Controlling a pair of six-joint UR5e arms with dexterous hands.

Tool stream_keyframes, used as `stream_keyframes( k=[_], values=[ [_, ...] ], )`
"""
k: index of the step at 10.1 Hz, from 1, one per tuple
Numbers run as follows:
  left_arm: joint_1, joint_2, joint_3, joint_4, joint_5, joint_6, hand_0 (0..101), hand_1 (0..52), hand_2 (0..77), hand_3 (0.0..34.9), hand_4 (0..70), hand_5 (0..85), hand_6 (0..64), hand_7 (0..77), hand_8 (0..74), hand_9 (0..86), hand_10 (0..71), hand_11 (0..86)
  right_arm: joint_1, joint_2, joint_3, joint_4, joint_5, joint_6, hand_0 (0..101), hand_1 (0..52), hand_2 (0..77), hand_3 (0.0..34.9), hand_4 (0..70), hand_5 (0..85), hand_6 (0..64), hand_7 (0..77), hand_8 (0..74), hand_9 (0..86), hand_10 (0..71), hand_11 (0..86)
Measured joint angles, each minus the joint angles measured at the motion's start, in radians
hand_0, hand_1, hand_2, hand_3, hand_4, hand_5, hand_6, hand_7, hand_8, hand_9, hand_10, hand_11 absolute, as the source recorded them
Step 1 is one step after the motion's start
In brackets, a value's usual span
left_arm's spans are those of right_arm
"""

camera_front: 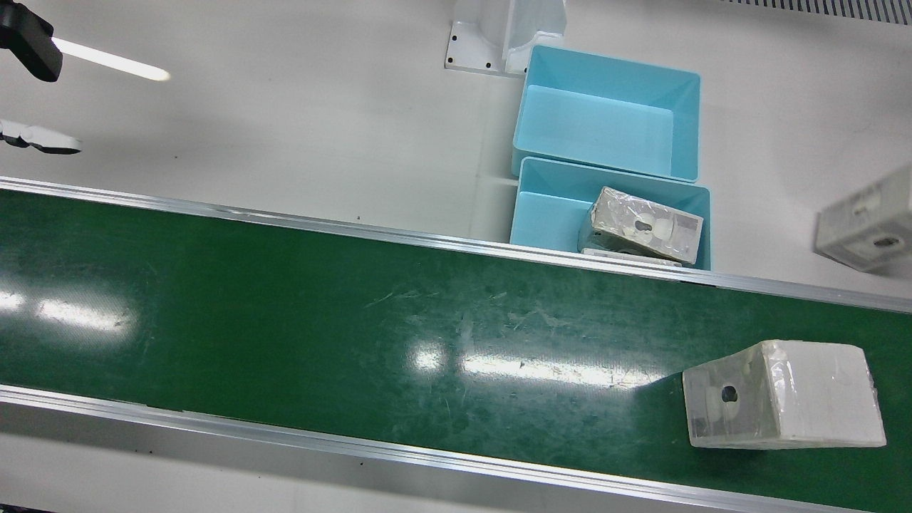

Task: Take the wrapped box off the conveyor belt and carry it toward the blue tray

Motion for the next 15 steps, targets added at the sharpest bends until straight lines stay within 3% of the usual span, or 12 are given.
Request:
stream_keyframes(
  k=[15],
  values=[
    [0.000,0.000,0.000,0.000,0.000,0.000,0,0.0,1.1,0.0,0.0,1.1,0.0,0.0,0.0,0.0,0.5,0.0,0.002,-0.002,0.021,0.003,0.001,0.003,46,12.5,13.1,11.8,1.6,6.0,0.0,0.5,2.7,1.6,1.6,4.9]
  ],
)
